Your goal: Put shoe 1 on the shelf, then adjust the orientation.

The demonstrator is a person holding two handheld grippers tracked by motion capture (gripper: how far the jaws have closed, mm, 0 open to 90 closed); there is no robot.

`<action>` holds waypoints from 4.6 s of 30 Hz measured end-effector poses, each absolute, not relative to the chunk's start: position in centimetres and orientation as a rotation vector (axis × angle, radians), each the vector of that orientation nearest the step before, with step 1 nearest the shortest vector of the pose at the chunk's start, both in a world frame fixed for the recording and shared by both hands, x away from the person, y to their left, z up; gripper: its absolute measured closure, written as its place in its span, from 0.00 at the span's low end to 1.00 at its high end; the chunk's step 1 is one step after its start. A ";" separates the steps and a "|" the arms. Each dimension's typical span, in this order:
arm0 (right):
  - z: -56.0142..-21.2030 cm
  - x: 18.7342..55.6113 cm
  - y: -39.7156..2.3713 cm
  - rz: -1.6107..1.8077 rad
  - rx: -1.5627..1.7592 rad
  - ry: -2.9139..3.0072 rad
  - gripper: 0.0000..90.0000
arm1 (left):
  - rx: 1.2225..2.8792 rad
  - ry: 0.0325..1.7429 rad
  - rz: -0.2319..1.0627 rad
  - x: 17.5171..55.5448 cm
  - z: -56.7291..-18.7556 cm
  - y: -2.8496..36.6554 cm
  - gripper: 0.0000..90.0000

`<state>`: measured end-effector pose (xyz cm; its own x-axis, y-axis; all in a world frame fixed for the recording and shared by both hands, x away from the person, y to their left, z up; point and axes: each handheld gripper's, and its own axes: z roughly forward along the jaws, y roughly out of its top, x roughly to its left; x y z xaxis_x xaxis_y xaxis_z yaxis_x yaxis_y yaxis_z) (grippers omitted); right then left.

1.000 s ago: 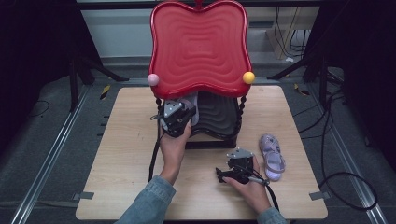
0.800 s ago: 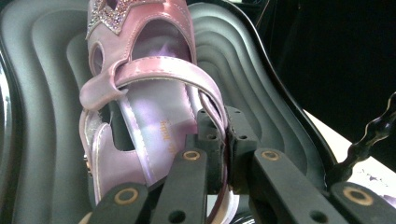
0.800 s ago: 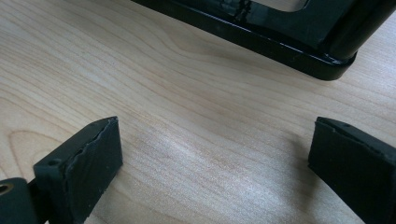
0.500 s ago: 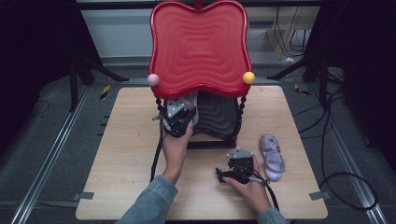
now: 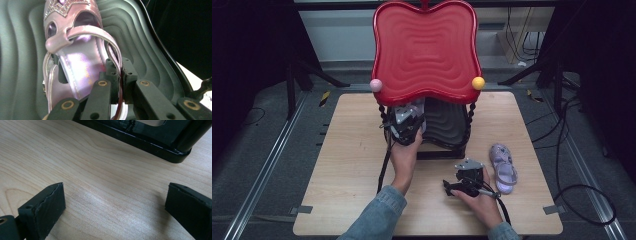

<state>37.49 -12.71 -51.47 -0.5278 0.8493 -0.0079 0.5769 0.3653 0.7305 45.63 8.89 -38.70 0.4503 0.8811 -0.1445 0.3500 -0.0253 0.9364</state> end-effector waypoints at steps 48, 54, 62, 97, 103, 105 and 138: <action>-51.5 37.5 -12.7 0.970 1.242 2.249 0.03 | 1.656 1.099 0.614 46.6 -39.2 7.3 0.87; -51.5 37.5 -12.7 0.971 1.242 2.249 0.03 | 1.657 1.097 0.605 46.6 -39.2 7.3 0.85; -51.5 37.5 -12.7 0.970 1.242 2.249 0.03 | 1.666 1.074 0.606 46.5 -39.1 7.1 0.81; -51.5 37.5 -12.7 0.970 1.245 2.248 0.03 | 1.814 0.923 0.653 36.9 -39.6 12.4 0.44; -51.5 37.5 -12.7 0.970 1.244 2.249 0.03 | 1.820 0.960 0.651 36.2 -40.6 14.3 0.33; -51.5 37.5 -12.7 0.971 1.246 2.249 0.03 | 1.823 0.988 0.659 35.8 -41.5 15.5 0.29; -42.6 37.7 -28.1 0.603 1.537 2.220 0.59 | 1.764 1.345 0.742 37.1 -48.3 26.9 0.12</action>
<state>37.73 -28.09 -42.61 -0.3347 0.9405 -0.0595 0.7809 0.3121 0.5411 37.07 26.92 -48.29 0.2689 0.9631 -0.0074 0.5070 -0.1350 0.8513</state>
